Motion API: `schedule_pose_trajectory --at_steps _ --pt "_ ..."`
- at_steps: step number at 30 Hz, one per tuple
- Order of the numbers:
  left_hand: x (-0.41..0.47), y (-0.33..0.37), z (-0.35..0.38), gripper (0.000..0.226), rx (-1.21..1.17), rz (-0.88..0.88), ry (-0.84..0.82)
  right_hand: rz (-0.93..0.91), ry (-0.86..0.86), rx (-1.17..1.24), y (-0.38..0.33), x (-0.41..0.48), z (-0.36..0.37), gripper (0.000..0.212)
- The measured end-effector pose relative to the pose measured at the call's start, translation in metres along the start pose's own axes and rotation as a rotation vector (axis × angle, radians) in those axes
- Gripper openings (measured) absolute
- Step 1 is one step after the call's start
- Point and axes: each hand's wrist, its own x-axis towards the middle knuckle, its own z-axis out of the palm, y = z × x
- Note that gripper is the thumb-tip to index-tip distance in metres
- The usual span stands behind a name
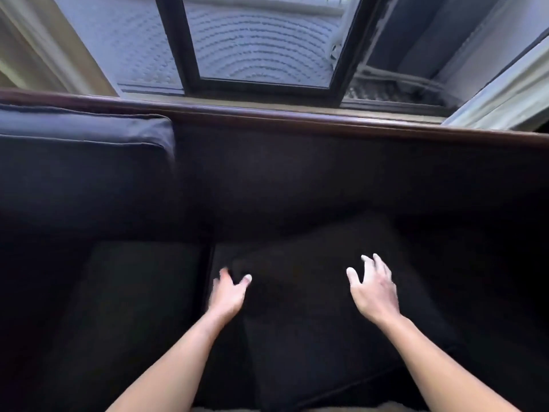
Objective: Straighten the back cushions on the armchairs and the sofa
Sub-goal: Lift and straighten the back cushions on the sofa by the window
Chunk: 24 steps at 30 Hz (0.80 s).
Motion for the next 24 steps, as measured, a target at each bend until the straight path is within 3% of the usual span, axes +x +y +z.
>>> schedule_pose_trajectory --at_steps 6,12,15,19,24 --pt "0.026 -0.001 0.056 0.114 -0.243 -0.218 0.13 -0.002 0.03 -0.191 0.058 0.085 0.003 0.079" --pt "0.055 -0.015 0.075 0.146 -0.471 -0.275 0.246 0.094 0.145 -0.17 0.073 0.13 0.008 0.108" --pt "0.059 -0.021 0.077 0.14 -0.483 -0.265 0.319 0.095 0.235 -0.197 0.069 0.128 0.014 0.11" --pt "0.033 -0.017 0.068 0.116 -0.487 -0.226 0.378 0.103 0.257 -0.105 0.062 0.114 0.01 0.109" --pt "-0.014 0.004 0.021 0.118 -0.486 -0.185 0.477 0.074 0.298 0.093 0.037 0.071 -0.012 0.108"
